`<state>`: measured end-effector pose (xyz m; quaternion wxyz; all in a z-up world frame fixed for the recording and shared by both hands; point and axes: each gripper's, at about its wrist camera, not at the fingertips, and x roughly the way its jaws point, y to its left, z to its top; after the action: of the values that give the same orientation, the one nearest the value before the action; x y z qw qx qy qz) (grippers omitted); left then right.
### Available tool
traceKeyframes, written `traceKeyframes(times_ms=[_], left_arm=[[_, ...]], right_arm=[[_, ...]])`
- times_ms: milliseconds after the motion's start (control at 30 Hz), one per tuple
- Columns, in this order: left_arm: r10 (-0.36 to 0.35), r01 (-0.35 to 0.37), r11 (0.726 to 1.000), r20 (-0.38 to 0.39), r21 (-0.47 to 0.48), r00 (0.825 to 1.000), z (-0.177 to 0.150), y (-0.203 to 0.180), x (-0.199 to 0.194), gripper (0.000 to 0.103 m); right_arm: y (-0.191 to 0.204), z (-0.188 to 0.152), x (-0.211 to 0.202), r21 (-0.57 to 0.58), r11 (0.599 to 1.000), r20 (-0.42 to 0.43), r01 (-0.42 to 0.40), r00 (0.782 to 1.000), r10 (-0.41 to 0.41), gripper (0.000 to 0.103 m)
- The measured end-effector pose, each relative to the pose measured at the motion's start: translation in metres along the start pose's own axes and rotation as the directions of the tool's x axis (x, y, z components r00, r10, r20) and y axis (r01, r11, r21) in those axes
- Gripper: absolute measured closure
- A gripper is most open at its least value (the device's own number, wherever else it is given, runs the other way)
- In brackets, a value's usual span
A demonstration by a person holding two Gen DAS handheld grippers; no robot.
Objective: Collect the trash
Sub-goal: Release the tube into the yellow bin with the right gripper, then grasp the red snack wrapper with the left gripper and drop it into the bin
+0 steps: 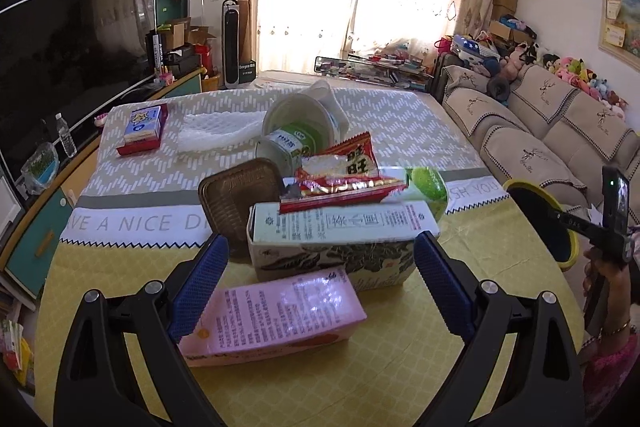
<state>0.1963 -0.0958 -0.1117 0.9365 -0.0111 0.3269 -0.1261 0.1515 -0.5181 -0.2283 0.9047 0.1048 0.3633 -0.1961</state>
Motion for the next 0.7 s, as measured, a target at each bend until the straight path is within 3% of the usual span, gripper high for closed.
traceKeyframes(times_ms=[267,433,600,633,700], left_arm=[[0.033,-0.031,0.994,-0.016,0.104,0.999,0.048,-0.023,0.02,0.013],[0.066,-0.051,0.984,-0.084,0.17,0.994,0.048,-0.032,0.047,0.013],[0.064,-0.043,0.985,-0.118,0.169,0.991,0.041,-0.031,0.059,0.014],[0.059,-0.038,0.986,-0.122,0.164,0.991,0.041,-0.03,0.06,0.015],[0.055,-0.034,0.987,-0.133,0.157,0.99,0.042,-0.029,0.064,0.028]], right_arm=[[-0.001,-0.002,0.001,0.008,1.0,-0.007,-0.016,1.0,0.016,0.045],[-0.005,-0.004,0.002,0.015,1.0,-0.01,-0.024,1.0,0.024,0.045],[-0.008,-0.003,0.004,0.022,0.999,-0.013,-0.028,1.0,0.029,0.045],[-0.007,-0.004,0.004,0.022,0.999,-0.015,-0.03,0.999,0.03,0.045],[-0.006,-0.005,0.005,0.021,0.999,-0.018,-0.034,0.999,0.034,0.045]])
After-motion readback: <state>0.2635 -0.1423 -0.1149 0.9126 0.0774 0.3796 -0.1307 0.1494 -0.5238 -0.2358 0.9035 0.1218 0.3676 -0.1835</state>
